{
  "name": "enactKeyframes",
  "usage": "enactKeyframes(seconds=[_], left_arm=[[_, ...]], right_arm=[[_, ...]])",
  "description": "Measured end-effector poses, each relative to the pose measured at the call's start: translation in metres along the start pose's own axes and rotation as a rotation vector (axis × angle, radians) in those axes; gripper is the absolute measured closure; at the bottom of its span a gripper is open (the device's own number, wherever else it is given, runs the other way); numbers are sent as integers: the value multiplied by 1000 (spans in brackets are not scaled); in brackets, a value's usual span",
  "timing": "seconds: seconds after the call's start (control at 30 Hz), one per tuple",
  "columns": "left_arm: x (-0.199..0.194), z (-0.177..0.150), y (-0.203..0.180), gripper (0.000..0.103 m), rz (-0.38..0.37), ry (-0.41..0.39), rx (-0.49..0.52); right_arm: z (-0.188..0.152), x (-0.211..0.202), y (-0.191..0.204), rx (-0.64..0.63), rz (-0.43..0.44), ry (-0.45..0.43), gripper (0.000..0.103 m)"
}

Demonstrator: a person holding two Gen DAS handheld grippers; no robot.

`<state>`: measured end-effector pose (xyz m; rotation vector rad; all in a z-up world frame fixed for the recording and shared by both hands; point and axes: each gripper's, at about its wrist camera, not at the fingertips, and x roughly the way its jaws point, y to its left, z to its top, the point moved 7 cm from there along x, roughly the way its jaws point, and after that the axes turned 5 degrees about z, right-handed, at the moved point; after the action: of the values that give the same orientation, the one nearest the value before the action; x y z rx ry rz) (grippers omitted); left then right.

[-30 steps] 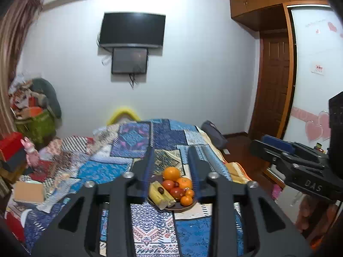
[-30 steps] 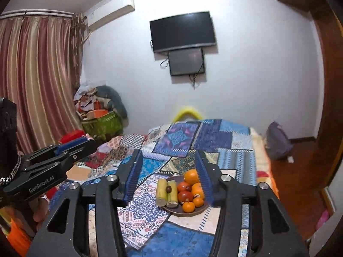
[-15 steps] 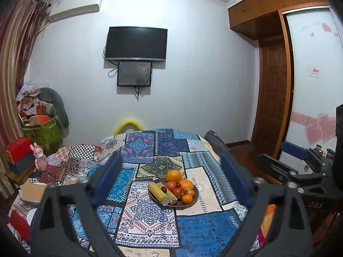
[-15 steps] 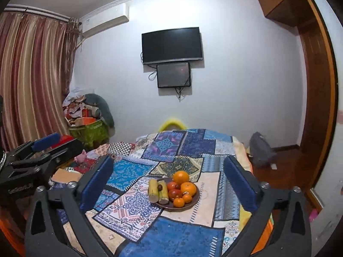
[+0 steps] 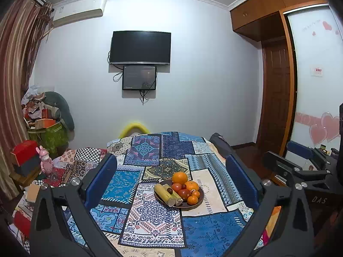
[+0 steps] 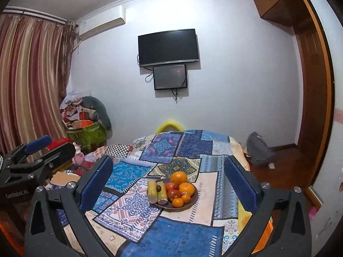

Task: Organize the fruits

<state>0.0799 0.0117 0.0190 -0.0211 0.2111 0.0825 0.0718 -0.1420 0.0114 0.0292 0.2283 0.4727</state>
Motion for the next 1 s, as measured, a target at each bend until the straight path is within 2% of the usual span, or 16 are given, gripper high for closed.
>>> enactKeyframes(seconds=[1.0], left_arm=[[2, -3, -2, 0, -1, 2, 21]], right_arm=[[5, -6, -4, 17, -8, -17, 0]])
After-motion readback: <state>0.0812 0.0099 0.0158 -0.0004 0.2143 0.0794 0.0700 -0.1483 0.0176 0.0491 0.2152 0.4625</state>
